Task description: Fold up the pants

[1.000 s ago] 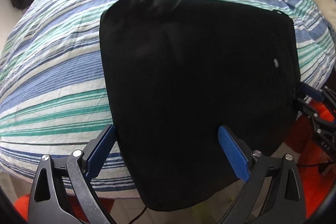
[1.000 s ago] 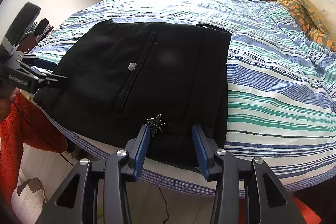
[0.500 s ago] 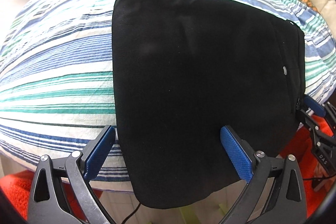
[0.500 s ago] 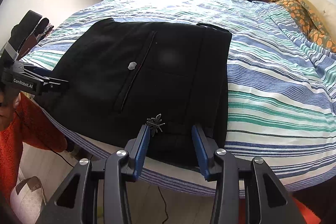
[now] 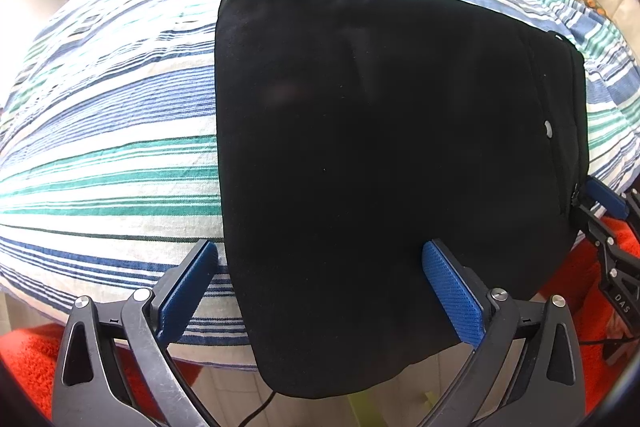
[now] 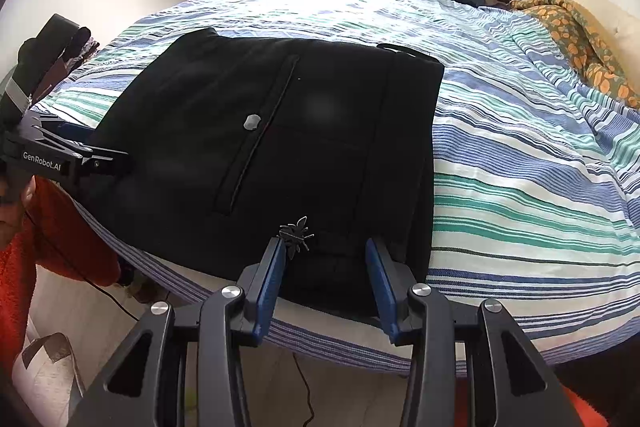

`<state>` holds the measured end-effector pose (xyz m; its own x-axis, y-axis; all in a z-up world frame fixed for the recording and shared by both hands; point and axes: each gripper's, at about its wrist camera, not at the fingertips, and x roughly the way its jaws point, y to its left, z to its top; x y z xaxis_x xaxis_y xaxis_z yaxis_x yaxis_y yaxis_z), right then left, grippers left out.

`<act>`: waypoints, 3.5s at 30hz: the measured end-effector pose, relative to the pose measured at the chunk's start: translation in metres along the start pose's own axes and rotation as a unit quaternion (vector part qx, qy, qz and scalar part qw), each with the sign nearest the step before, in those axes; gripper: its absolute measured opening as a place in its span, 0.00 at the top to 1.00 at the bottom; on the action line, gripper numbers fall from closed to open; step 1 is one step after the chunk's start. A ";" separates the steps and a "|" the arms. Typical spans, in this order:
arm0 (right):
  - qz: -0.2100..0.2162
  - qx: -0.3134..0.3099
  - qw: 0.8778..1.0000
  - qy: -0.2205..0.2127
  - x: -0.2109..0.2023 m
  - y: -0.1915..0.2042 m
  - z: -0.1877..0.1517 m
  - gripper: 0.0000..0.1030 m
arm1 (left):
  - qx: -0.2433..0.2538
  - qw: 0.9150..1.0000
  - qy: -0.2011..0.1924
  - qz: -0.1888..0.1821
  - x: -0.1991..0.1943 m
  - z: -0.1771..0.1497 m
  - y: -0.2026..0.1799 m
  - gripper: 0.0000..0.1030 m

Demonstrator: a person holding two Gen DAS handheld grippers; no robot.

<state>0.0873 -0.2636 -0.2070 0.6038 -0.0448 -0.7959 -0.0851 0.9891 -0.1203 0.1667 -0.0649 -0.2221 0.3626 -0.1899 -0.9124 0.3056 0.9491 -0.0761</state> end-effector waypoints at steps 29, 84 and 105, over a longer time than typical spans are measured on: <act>0.038 0.024 0.999 -0.018 -0.010 -0.012 0.001 0.57 | -0.019 1.000 -0.003 -0.017 0.003 -0.004 0.008 0.00; 0.171 0.113 0.979 -0.006 0.074 -0.056 0.271 0.67 | -0.002 0.984 -0.177 0.023 -0.087 0.190 0.069 0.75; -0.025 0.101 0.994 0.013 -0.013 0.000 0.117 0.01 | -0.005 0.980 -0.161 0.117 -0.113 0.024 0.012 0.03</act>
<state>0.1719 -0.2470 -0.1272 0.5826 -0.0948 -0.8072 0.1066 0.9935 -0.0398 0.1511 -0.0381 -0.1106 0.6819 -0.0342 -0.7307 0.1731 0.9781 0.1157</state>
